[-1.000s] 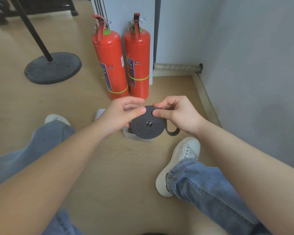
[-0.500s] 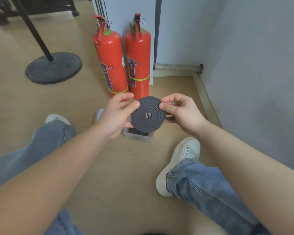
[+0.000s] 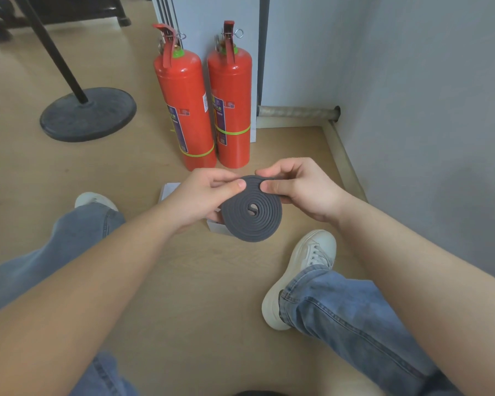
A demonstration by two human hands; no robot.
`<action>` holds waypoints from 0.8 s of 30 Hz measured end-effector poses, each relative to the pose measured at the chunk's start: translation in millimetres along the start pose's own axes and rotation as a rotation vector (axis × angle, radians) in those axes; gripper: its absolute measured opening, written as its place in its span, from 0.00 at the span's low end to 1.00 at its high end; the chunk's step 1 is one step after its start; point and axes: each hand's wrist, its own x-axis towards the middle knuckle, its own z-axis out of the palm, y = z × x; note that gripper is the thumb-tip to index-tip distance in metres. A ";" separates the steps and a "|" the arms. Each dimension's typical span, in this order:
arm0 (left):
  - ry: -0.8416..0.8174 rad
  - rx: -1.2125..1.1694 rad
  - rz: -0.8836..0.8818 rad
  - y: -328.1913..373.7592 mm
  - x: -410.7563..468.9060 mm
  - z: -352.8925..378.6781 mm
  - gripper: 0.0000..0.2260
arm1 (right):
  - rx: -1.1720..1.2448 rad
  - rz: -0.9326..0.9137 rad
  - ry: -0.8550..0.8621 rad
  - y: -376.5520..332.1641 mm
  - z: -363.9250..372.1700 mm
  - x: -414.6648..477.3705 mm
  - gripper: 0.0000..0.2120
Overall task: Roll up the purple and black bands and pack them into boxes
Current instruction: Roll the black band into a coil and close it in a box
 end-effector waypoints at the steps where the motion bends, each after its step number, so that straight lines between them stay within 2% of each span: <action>1: -0.002 -0.029 -0.014 -0.2 -0.5 0.6 0.07 | 0.007 0.000 0.007 0.1 1.0 -0.2 0.11; 7: -0.005 -0.201 -0.095 -1.1 0.7 0.5 0.06 | 0.053 -0.034 0.166 1.4 5.8 2.6 0.09; 10: 0.018 -0.248 -0.115 -1.7 1.3 1.0 0.06 | 0.064 0.004 0.164 2.5 6.2 1.7 0.03; 13: 0.045 -0.294 -0.114 -3.1 2.0 0.3 0.06 | 0.084 0.068 0.127 7.4 6.6 1.6 0.07; 17: 0.088 -0.311 -0.117 -5.0 2.3 2.9 0.06 | 0.067 0.018 0.175 8.8 8.1 2.3 0.00; 20: 0.141 -0.311 -0.116 -8.1 4.4 2.0 0.07 | 0.015 0.014 0.098 9.4 4.8 0.1 0.03; 24: 0.235 -0.353 -0.149 -11.8 6.7 -0.8 0.10 | -0.011 0.093 -0.024 15.0 7.3 -2.6 0.23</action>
